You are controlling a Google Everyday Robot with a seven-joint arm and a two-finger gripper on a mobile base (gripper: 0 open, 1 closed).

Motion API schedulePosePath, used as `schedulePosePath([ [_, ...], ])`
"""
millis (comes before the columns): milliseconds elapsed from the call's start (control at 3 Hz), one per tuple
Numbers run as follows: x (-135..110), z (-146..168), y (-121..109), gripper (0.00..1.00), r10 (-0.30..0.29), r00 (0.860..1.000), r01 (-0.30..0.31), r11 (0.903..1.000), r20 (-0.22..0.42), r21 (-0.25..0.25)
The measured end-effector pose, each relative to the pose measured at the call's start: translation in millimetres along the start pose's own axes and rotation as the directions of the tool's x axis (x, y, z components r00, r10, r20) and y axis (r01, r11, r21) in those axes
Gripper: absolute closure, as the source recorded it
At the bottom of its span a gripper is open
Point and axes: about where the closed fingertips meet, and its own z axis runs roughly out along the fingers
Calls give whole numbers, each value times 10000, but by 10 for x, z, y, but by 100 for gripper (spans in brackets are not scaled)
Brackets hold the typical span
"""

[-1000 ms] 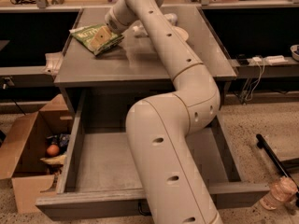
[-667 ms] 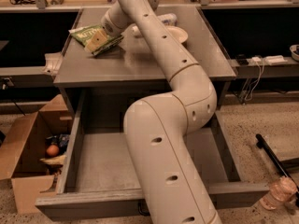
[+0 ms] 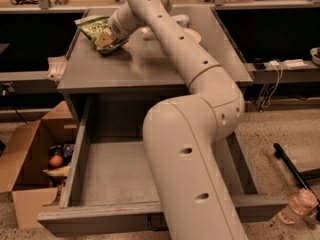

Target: Place green jalapeno chip bag into top drawer

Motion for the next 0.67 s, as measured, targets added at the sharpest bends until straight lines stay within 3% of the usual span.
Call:
schedulePosePath([
  [333,-31,-139,67,81,289,9989,-295,9994,380,170],
  [667,-145,-523,140,100,388,9918,-456,9975,1216,541],
])
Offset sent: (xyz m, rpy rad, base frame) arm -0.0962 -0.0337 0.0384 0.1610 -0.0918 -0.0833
